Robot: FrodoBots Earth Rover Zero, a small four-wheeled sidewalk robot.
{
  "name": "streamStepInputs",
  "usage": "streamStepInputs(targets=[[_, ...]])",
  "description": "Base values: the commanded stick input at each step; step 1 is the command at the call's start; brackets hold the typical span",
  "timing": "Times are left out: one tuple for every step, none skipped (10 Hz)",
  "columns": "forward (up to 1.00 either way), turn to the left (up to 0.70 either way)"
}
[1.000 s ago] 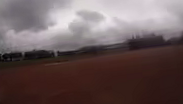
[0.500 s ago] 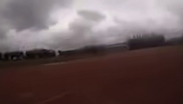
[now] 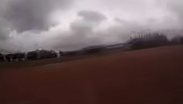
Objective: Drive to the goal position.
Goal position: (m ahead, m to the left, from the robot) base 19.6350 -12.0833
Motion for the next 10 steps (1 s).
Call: streamStepInputs(targets=[[0.7,0.0],[0.7,0.0],[0.7,0.0],[0.7,0.0],[0.7,0.0],[0.7,0.0],[0.7,0.0],[0.7,0.0],[0.7,0.0],[0.7,0.0]])
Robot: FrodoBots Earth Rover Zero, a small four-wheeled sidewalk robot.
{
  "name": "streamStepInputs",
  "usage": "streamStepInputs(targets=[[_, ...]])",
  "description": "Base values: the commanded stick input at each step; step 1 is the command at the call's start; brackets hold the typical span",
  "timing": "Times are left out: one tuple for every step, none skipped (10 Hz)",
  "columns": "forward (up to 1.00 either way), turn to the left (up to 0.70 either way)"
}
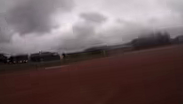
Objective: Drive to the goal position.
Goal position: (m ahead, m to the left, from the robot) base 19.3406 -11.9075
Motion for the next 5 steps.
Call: streamStepInputs(targets=[[0.7,0.0],[0.7,0.0],[0.7,0.0],[0.7,0.0],[0.7,0.0]])
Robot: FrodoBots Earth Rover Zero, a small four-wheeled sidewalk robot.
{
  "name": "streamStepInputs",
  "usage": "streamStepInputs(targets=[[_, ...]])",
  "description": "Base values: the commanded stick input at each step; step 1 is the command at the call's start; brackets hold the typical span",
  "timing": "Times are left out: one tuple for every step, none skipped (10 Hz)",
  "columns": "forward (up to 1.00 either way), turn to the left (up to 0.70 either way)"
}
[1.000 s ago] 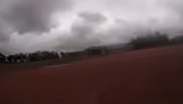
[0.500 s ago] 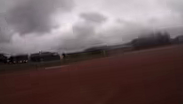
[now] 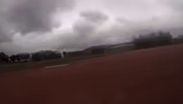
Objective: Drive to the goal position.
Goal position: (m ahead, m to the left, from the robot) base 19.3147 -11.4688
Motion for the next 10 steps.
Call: streamStepInputs(targets=[[0.7,-0.35],[0.7,-0.35],[0.7,-0.35],[0.7,-0.35],[0.7,-0.35],[0.7,-0.35],[0.7,-0.35],[0.7,-0.35],[0.7,-0.35],[0.7,0.0]])
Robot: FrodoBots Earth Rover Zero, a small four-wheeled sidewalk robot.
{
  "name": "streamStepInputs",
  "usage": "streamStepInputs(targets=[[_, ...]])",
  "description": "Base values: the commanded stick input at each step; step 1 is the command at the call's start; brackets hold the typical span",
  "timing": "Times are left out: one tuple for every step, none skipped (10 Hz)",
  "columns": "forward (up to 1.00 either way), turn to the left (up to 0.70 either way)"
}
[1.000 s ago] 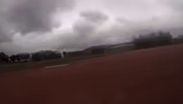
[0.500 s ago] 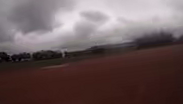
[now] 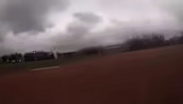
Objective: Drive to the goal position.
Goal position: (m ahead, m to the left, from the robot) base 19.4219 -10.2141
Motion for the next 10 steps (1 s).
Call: streamStepInputs(targets=[[0.7,0.0],[0.7,0.0],[0.7,0.0],[0.7,0.0],[0.7,0.0],[0.7,0.0],[0.7,0.0],[0.7,0.0],[0.7,0.0],[0.7,0.0]])
